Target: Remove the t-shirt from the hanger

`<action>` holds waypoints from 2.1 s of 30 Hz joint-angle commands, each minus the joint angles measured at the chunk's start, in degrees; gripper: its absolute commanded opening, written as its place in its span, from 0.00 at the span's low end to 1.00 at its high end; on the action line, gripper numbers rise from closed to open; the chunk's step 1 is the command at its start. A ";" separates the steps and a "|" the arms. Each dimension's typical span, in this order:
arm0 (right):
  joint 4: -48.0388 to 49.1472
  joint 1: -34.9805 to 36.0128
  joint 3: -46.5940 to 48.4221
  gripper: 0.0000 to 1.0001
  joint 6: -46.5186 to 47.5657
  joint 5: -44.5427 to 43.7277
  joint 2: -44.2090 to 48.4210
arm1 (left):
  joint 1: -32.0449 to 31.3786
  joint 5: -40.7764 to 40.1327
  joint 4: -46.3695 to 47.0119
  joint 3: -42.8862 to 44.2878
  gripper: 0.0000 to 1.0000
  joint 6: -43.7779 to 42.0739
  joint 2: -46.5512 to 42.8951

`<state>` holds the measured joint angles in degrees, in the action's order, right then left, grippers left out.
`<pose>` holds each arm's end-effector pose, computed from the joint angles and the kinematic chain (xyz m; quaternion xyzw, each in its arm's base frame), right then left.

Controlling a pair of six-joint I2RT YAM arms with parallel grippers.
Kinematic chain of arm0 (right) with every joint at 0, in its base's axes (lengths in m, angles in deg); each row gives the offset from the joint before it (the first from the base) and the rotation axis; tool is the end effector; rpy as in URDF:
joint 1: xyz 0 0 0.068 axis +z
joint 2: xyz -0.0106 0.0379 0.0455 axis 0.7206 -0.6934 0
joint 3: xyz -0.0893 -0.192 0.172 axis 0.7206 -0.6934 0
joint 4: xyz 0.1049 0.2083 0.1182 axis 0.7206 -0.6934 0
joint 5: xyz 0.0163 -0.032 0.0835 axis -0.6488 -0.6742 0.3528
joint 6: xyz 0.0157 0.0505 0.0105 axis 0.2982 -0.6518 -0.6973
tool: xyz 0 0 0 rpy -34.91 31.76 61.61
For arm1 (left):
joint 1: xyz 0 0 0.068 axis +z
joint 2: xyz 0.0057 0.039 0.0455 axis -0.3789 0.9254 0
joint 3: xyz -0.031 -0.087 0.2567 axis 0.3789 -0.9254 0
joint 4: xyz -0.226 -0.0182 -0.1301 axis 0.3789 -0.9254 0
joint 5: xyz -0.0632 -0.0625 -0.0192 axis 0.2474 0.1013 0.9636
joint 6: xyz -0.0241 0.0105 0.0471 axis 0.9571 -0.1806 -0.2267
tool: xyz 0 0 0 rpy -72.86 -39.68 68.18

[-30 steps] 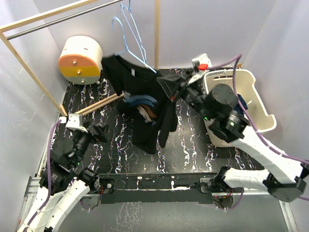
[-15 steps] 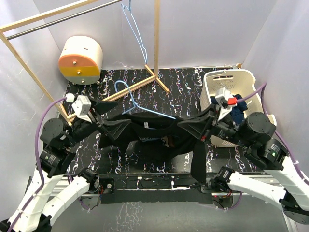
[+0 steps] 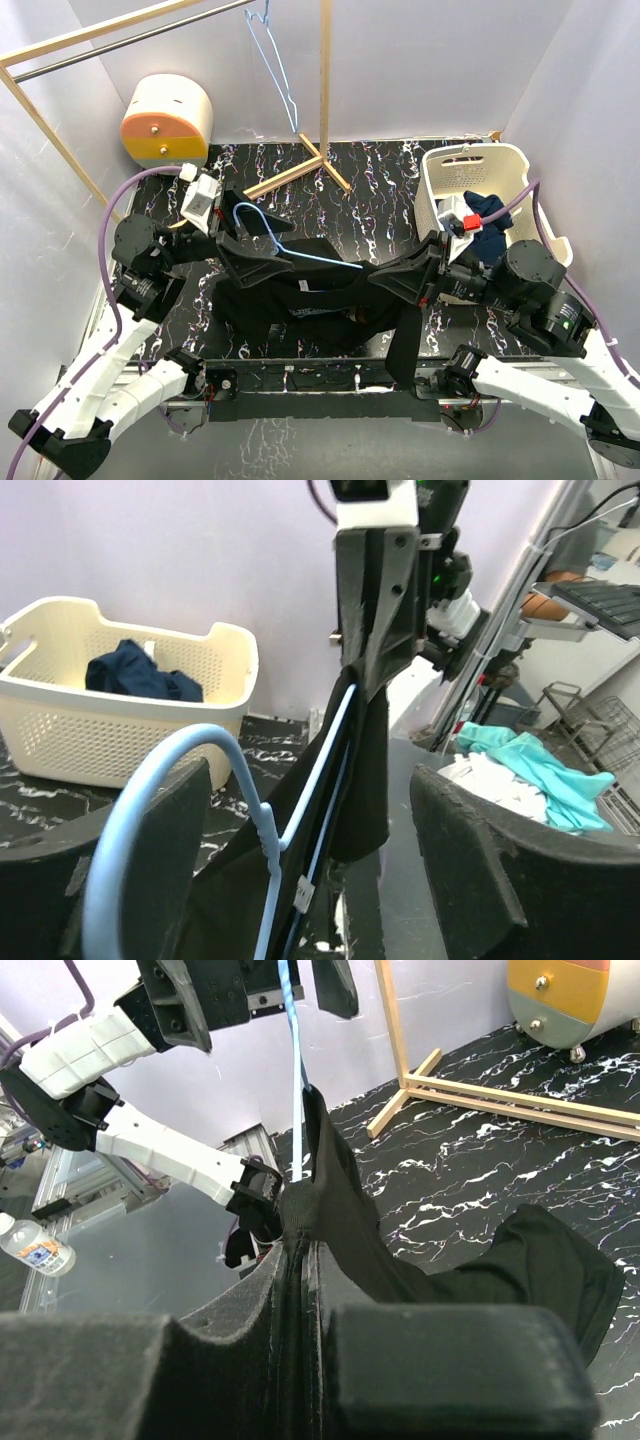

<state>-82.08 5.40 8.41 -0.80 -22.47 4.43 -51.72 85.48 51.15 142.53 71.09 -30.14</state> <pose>0.0564 0.0899 0.4344 -0.3115 0.6341 0.4977 0.5031 0.1188 -0.0999 0.4512 0.3826 0.4610 -0.5826 0.5493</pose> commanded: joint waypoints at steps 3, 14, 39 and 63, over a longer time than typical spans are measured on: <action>5.19 -0.05 -0.02 0.08 -0.95 -0.80 2.31 | 0.04 7.91 15.04 0.64 0.26 9.93 3.03; -7.05 -0.01 -1.41 0.39 -1.05 -7.01 5.57 | 0.05 5.62 2.82 5.94 0.00 2.56 2.87; -12.41 0.00 -4.44 0.09 -3.67 -15.47 7.79 | 0.02 2.93 -10.72 12.75 0.00 -2.91 2.16; -29.09 0.09 0.01 0.08 -15.53 -47.45 6.60 | 0.05 -3.13 -21.49 9.25 0.00 -6.94 -9.50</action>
<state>-111.58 5.53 9.52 -16.47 -69.18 16.38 -51.65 81.81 25.51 151.12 61.29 -37.90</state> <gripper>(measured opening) 0.087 0.046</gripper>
